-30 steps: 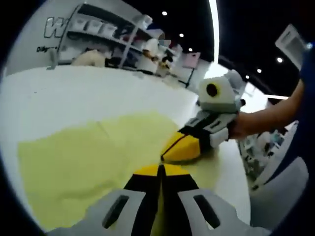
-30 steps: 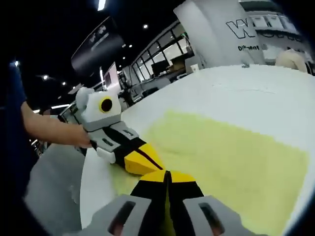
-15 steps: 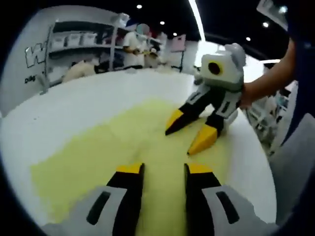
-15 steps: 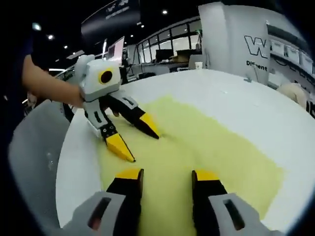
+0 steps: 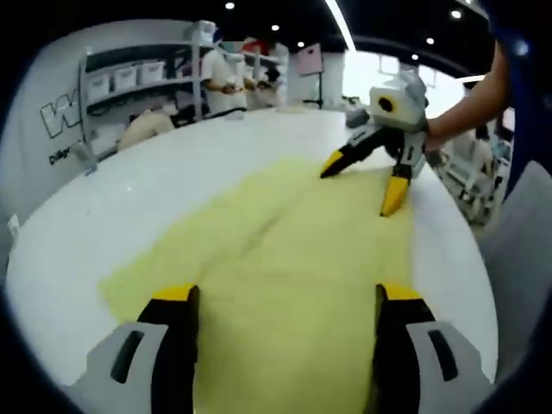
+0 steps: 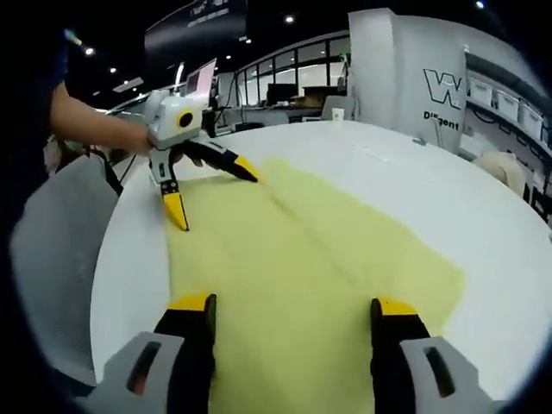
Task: Fold the garment on the visible template until the final outline fits inside the template.
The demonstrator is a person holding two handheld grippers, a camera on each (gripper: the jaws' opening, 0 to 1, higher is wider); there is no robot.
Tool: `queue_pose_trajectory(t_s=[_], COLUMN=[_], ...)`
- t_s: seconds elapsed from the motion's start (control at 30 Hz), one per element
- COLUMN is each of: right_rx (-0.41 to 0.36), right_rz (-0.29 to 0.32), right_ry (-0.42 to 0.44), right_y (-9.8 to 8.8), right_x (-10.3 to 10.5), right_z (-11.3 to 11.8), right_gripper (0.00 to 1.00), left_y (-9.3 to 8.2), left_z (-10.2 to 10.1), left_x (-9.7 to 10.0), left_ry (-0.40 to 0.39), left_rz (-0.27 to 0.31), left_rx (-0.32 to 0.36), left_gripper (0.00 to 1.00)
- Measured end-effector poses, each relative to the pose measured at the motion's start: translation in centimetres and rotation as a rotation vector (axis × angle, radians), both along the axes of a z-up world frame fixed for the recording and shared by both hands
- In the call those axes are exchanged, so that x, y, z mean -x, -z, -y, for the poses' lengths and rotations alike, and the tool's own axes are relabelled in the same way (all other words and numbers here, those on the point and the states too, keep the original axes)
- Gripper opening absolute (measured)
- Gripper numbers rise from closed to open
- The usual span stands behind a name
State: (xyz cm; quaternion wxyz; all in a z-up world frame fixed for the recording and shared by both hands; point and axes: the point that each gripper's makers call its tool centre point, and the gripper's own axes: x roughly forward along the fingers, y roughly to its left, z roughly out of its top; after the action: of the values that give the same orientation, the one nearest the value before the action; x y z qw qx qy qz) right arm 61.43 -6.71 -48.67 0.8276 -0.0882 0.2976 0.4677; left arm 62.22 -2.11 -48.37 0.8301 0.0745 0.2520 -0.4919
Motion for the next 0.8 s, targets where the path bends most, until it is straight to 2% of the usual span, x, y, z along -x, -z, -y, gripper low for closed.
queue_pose_trajectory(t_s=[0.03, 0.1, 0.17, 0.27, 0.3, 0.33, 0.37, 0.43, 0.47, 0.5, 0.57, 0.6, 0.63, 0.67, 0.7, 0.77, 0.8], right_rx=[0.005, 0.023, 0.069, 0.068, 0.075, 0.069, 0.064, 0.071, 0.081, 0.082, 0.117, 0.122, 0.129, 0.137, 0.172, 0.178, 0.165], right_rz=[0.006, 0.028, 0.069, 0.080, 0.090, 0.055, 0.066, 0.032, 0.062, 0.065, 0.053, 0.054, 0.050, 0.045, 0.050, 0.061, 0.073], right_ry=[0.001, 0.002, 0.010, 0.025, 0.015, 0.041, 0.034, 0.055, 0.020, 0.012, 0.010, 0.017, 0.035, 0.047, 0.067, 0.076, 0.101], right_y=[0.1, 0.3, 0.5, 0.3, 0.3, 0.5, 0.4, 0.7, 0.7, 0.7, 1.0, 1.2, 1.4, 1.4, 1.2, 0.8, 0.2], right_x=[0.0, -0.1, 0.0, 0.3, 0.4, 0.8, 1.0, 1.2, 1.7, 2.0, 2.1, 2.2, 2.4, 2.6, 3.8, 4.2, 4.3], right_z=[0.4, 0.9, 2.1, 3.7, 4.1, 4.9, 5.4, 6.4, 6.4, 6.6, 7.7, 8.3, 8.8, 9.1, 9.7, 9.9, 10.2], right_gripper=[0.78, 0.81, 0.83, 0.87, 0.88, 0.89, 0.90, 0.92, 0.93, 0.95, 0.97, 0.99, 0.99, 0.99, 0.99, 0.99, 0.99], left_y=[0.0, 0.0, 0.1, -0.1, 0.1, 0.5, 0.6, 0.8, 1.1, 1.2, 1.3, 1.0, 1.0, 1.0, 0.7, -0.3, -1.4], left_z=[-0.1, -0.7, -2.0, -3.2, -4.4, -5.9, -6.5, -7.3, -8.4, -8.9, -10.4, -10.3, -11.8, -12.4, -13.5, -13.9, -13.9], left_x=[0.2, 0.2, -0.3, -0.1, -0.6, -0.5, -0.1, 0.5, 0.9, 1.2, 2.2, 2.6, 3.3, 3.5, 3.5, 3.3, 3.5], left_ry=[0.040, 0.058, 0.019, 0.052, 0.015, 0.013, 0.016, 0.017, 0.009, -0.002, -0.001, 0.011, -0.001, -0.022, -0.123, -0.182, -0.214], left_rz=[0.026, 0.070, 0.057, 0.086, 0.082, 0.071, 0.070, 0.060, 0.060, 0.058, 0.047, 0.059, 0.037, 0.029, -0.024, -0.014, -0.005], left_rx=[-0.018, -0.061, -0.055, -0.084, -0.111, -0.121, -0.119, -0.129, -0.132, -0.135, -0.182, -0.189, -0.215, -0.224, -0.178, -0.143, -0.121], left_gripper=[0.89, 0.90, 0.91, 0.93, 0.94, 0.95, 0.97, 0.99, 0.99, 0.99, 0.99, 0.99, 0.99, 0.99, 0.99, 0.99, 0.99])
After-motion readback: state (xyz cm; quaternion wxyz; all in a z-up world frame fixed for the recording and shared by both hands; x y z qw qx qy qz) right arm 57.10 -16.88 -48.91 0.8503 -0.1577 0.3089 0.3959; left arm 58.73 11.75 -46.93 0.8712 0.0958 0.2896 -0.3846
